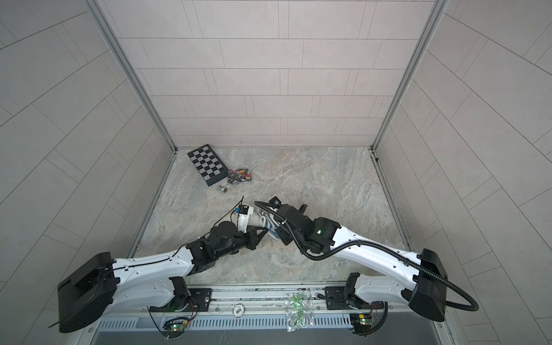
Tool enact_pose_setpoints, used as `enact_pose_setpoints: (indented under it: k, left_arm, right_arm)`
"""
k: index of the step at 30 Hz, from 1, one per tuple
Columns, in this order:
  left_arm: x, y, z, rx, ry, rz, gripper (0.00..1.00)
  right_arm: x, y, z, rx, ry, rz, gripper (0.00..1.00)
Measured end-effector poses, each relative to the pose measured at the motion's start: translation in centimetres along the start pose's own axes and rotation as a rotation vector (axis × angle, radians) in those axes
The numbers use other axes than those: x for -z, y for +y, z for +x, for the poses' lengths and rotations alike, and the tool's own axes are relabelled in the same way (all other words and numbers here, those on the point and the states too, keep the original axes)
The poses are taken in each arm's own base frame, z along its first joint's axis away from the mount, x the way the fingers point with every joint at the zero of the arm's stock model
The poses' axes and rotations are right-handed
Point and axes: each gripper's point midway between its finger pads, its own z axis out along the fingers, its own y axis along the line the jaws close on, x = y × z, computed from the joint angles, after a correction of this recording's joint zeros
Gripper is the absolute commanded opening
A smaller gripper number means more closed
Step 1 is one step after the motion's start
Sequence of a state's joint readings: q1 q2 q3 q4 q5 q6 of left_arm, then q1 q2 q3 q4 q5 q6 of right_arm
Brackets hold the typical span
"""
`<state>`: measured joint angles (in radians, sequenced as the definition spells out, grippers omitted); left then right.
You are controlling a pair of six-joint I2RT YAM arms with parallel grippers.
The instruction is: Dress the teddy bear
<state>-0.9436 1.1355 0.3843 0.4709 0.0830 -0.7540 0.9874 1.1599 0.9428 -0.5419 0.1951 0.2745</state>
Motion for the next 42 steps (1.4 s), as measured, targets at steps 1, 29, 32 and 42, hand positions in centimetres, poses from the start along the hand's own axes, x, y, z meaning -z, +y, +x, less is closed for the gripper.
enact_pose_setpoints:
  k: [1,29,32,42]
  left_arm:
    - [0.2,0.0,-0.2,0.0,-0.008,-0.001,0.07]
    - [5.6,2.4,-3.5,-0.151,-0.11,-0.123,0.15]
    - [4.8,1.5,-2.9,-0.161,-0.074,-0.066,0.19]
    - [4.1,0.5,-2.5,-0.16,-0.049,-0.004,0.39]
  right_arm:
    - [0.1,0.0,0.0,0.0,-0.001,0.0,0.0]
    - [1.4,0.1,-0.6,-0.007,-0.075,-0.052,0.0]
    - [1.0,0.6,-0.4,0.001,-0.073,-0.075,0.0]
    - [0.9,1.2,-0.2,0.003,-0.087,-0.11,0.0]
